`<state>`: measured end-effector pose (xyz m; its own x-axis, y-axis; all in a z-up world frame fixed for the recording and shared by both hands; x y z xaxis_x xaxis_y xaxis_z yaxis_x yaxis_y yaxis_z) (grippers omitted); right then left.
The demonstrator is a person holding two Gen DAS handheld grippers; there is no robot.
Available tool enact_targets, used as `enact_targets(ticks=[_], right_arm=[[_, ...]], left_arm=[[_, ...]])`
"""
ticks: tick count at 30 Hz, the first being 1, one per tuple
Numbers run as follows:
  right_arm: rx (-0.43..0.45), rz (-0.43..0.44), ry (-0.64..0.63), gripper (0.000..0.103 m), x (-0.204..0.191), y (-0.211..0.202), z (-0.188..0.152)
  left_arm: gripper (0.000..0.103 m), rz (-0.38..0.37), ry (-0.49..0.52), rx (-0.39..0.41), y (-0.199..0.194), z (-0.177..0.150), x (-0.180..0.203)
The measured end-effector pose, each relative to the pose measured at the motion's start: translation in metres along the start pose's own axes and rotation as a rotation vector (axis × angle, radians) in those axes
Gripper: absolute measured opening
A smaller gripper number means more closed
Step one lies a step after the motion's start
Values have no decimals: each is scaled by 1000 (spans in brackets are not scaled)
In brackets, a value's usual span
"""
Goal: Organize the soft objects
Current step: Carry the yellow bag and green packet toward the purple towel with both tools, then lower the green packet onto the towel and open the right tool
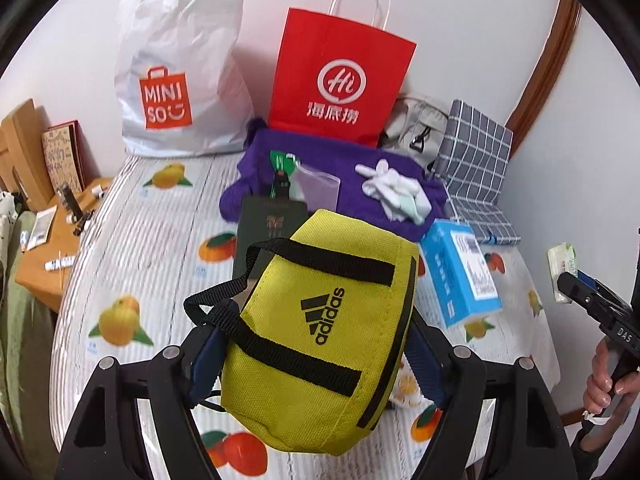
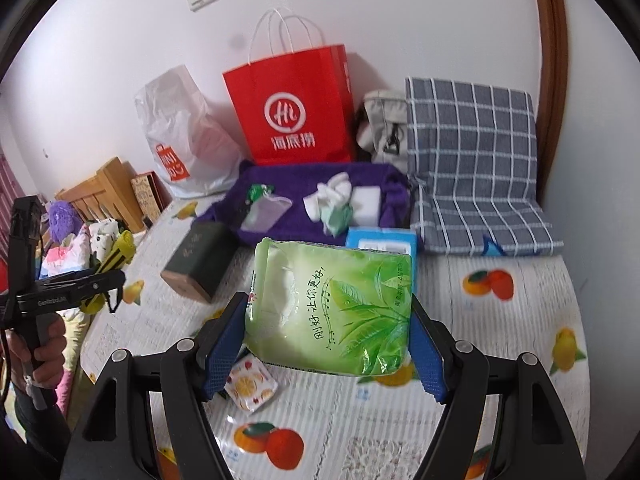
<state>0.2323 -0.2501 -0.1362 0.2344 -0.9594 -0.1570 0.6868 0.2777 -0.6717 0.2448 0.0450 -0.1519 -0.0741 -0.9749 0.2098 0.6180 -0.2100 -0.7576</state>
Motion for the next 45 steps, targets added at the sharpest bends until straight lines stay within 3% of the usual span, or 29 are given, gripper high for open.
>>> enact_targets(ticks=[16,32,39,45], right_arm=[[54,-22,0,74,1,38,78],[84,57,-5,74,-12,97,154],[80,64,-7,74,-17,130,162],[17,58,26,74,-2,172,152]], left_arm=[[78,-18,-9,58,24,69,7],[78,9,-22,88,57,130,-3],[78,20,-15,87,75,148,-4],[78,41,-33,57,106,162,-12]])
Point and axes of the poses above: each gripper's, at about its wrist camera, not at the fingertips, and y roughly the way its jaws point, x to its right, z to its top, the point moved 10 cm from there along y, roughly the way its jaws point, and after that the axes turned 1 degree about x, right-handed, at the moved point
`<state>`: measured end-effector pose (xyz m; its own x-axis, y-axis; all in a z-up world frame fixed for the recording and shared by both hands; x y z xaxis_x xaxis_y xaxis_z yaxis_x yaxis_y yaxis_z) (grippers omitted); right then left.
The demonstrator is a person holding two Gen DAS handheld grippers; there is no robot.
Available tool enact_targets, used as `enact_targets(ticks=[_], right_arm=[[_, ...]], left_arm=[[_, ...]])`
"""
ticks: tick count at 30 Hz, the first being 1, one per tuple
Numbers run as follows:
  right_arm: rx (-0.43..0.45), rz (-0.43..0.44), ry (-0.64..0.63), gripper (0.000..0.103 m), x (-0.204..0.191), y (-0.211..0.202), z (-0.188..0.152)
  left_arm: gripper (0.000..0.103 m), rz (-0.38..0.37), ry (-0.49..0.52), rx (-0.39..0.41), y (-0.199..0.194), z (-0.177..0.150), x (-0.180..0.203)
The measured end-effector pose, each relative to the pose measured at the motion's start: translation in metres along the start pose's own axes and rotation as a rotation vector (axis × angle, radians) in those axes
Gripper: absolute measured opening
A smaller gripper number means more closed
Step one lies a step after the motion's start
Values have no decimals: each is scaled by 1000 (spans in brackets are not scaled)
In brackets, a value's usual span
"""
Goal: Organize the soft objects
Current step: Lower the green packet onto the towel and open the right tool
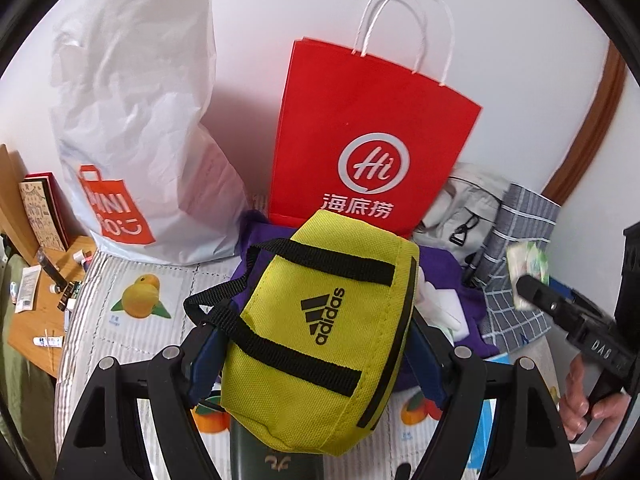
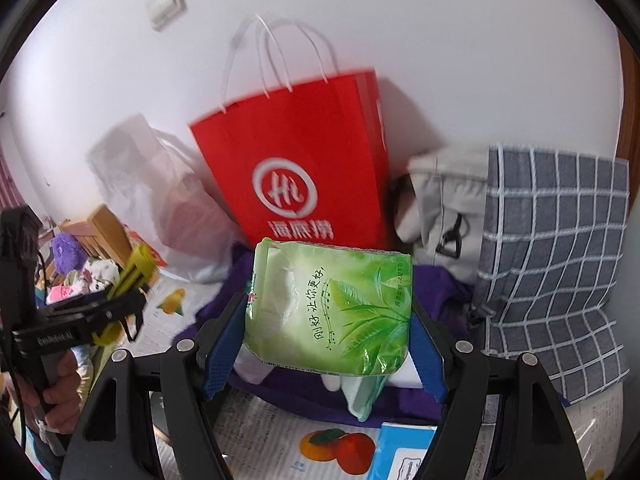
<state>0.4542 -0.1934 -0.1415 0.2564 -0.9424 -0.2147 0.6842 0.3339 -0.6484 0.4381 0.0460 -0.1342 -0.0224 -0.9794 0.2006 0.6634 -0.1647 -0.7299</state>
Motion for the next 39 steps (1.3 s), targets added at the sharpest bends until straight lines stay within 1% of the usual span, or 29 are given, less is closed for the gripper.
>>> enact_targets(ticks=[1,3,7,11,14,17,20,24,26,32,33,35,37,39], right_arm=[[0,-8,2,74,4,5,0],[-28,-27,11,74,12,18,-4],[-78,-32,14,74,22,38,-14],[-125,-52,19,74,34,59,-26],[-156,-64,42,74,44,74,-34],[-184,-80,53,74,50,85,-41],[-199,-79,58,74,51,93,-46],[-218,-97,56,74,53,104,-52],[-227,-87,61,74,51,107,-54],[-254,-73,41,75,43,119,-60],[-259,-72,35,76,41,120,-61],[-270,-84,11,85,39,121,-63],[-255,-101,1,89,39,120,-61],[-245,-94,12,92,38,118,-59]], left_arm=[[78,-4,-6,2,6,4,0],[78,-10,-11,-9,18,8,1],[78,-7,-22,-21,45,9,1],[78,-6,-1,-76,69,1,1],[78,2,-18,-98,82,-2,-5],[78,-16,-39,-127,93,-6,-11],[78,-37,-67,-149,103,-9,-17],[78,-55,-93,-200,119,-18,-19],[78,-58,-98,-232,127,-24,-18],[78,-46,-90,-255,134,-30,-15],[78,-48,-92,-257,134,-30,-14],[79,-60,-91,-256,133,-29,-12],[80,-73,-88,-259,133,-28,-9],[82,-82,-88,-263,134,-28,-4]])
Point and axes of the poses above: each gripper's, at about its wrist camera, not at the fingertips, and y roughly the way its jaws point, x to its right, z to its top, the point moved 10 cm from there along y, roughly the way its jaws point, and after that the axes turned 1 degree about x, right-handed, at the moved point
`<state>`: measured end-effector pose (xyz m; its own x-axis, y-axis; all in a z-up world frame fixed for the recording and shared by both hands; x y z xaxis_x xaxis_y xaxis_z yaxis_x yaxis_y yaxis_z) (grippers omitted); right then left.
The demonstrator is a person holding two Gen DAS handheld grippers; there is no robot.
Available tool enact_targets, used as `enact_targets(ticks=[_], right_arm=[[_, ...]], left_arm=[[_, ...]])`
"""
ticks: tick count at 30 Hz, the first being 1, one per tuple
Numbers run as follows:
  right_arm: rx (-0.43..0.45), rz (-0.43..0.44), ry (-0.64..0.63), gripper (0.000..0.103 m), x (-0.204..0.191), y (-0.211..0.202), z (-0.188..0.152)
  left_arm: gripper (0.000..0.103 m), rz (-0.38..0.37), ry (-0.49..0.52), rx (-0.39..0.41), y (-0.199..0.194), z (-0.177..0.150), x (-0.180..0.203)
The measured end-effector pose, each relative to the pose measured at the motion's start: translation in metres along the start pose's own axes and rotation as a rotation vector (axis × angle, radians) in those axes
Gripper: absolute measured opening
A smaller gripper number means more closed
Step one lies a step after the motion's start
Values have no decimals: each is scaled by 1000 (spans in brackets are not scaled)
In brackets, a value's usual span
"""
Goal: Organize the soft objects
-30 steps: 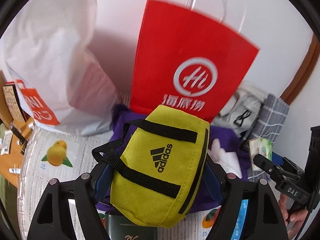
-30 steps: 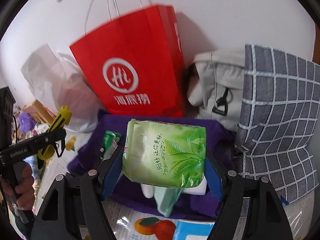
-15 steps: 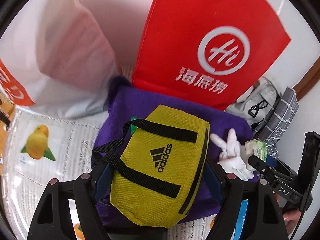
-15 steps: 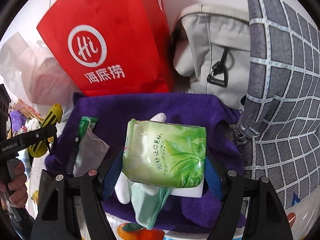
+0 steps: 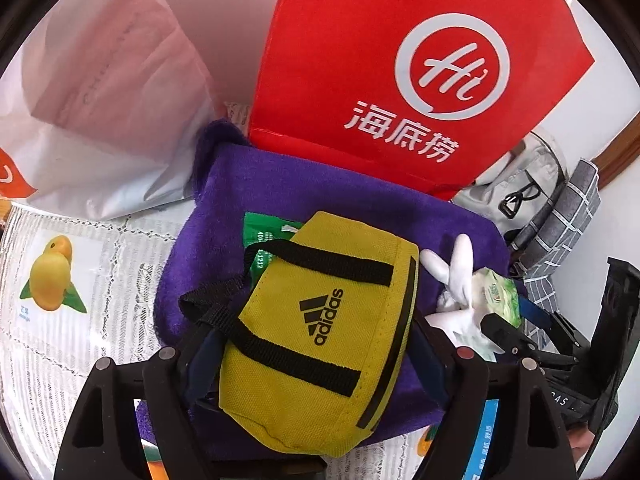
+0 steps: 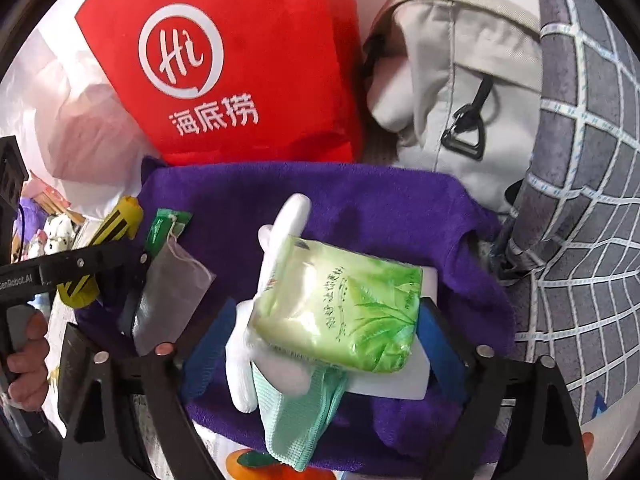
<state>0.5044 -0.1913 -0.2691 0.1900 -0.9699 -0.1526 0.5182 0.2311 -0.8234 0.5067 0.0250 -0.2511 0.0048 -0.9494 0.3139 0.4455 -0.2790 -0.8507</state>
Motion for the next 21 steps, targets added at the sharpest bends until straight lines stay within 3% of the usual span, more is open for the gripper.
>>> enact_targets(ticks=[5,14,21], right_arm=[[18,11,30,94,6,-12,5],[76,40,18,94,-2,-38,15],[139,65,-30,94,-23,-68,18]], left_arm=[[86,-27,-34,-1,-3,2,2],[87,-10,-16,29,-20,6,0],[87,6,-9,126,-49,15,-4]])
Point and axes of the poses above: each gripper's, at about its wrist camera, not at the fingertips, and y roughly the way its jaws point, x to its right, z to its top, the point moved 10 cm from there along y, roughly the way its jaws point, and after that the axes turned 1 degree about x, right-handed, at the moved point
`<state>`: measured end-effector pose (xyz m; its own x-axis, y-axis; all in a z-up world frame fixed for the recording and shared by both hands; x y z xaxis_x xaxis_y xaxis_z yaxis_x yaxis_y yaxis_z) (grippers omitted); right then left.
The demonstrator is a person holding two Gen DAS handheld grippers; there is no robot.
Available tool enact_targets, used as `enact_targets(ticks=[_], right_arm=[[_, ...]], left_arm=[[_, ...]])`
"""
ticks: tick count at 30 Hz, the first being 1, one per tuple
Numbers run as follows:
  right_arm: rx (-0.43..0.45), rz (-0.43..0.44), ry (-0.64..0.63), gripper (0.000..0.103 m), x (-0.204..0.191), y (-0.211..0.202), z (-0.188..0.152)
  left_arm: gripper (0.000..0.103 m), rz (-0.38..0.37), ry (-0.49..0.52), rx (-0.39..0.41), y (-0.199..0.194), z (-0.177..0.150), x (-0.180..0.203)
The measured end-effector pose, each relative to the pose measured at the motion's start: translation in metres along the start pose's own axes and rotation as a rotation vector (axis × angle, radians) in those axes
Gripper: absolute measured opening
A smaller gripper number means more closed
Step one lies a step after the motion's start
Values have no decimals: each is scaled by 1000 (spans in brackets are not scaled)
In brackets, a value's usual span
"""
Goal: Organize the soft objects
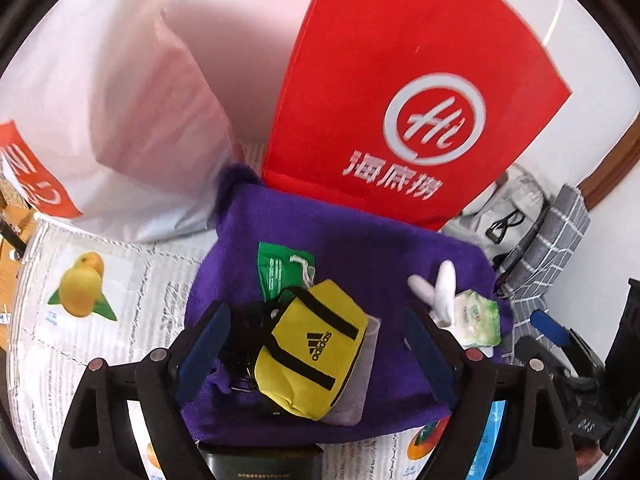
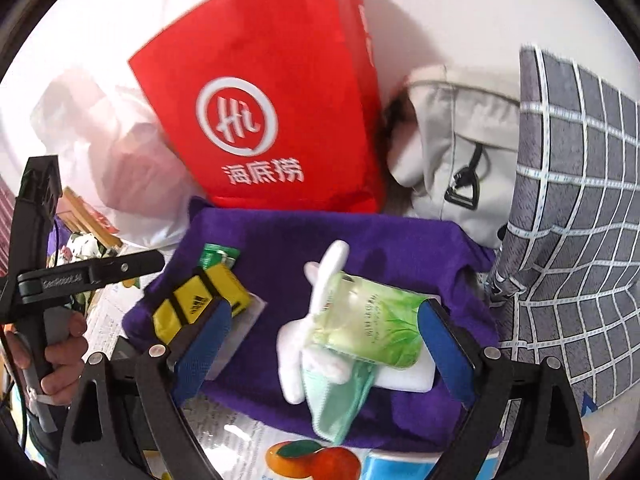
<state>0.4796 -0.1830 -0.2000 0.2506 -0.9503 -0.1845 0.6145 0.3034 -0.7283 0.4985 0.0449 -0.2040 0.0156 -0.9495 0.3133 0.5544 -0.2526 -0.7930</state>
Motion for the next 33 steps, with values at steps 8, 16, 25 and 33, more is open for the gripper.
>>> enact_targets(ticks=[8,16,25,33], right_arm=[[-36,-72,-53,87,-18,-31,-50],[-130,-45,-2,70,-38,-80,-145],[-216,8,-76,71,-74,-99,-246],[-298,-18,-258,77,-87,-76,-292]], left_arm=[[87,-47,54,135,-34,13,20],[87,-109,104,131,-57,4,62],[87,-180,177,210,-107,-10,102],[87,-186,270,208,-120,-26,128]])
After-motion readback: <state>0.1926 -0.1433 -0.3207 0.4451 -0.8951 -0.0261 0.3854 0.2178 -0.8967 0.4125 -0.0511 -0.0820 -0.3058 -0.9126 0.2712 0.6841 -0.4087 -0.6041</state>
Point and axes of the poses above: each gripper's, at about its wrist camera, not at the fingertips, and y roughly the way its jaws point, x to its right, z to its top, the point moved 10 cm from there along y, roughly the way its jaws point, and after that the axes turned 1 degree about x, right-handed, at the moved point
